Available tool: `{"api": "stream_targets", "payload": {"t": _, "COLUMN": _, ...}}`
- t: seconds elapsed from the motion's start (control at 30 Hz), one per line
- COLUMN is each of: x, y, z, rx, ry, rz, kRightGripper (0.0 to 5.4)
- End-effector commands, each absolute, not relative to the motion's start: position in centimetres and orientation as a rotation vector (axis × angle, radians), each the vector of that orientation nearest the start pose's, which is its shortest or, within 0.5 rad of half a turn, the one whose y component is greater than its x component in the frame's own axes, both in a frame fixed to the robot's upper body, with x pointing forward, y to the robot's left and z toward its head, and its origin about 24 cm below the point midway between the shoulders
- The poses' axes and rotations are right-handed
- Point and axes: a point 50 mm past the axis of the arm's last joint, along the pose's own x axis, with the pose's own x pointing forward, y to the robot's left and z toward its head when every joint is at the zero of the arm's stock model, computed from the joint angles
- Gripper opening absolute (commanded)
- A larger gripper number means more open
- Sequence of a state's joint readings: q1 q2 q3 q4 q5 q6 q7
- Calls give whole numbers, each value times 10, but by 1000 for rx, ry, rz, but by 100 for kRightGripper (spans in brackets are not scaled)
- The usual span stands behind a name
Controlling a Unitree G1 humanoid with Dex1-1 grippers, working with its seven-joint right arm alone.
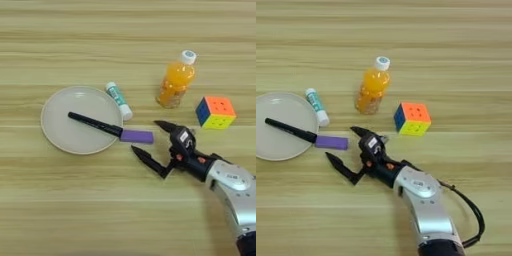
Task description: Move the objects on the table
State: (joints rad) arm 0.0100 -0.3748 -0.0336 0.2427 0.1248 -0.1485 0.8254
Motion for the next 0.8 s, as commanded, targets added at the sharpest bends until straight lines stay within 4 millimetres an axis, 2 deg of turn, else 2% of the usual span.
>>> {"api": "stream_targets", "payload": {"t": 0.03, "x": 244, "y": -208, "z": 24, "rx": -217, "ry": 155, "rz": 741, "kRightGripper": 538}}
{"api": "stream_targets", "payload": {"t": 0.27, "x": 245, "y": -211, "z": 10, "rx": -156, "ry": 242, "rz": 726, "kRightGripper": 538}}
{"api": "stream_targets", "payload": {"t": 0.8, "x": 245, "y": -211, "z": 2, "rx": -156, "ry": 282, "rz": 725, "kRightGripper": 538}}
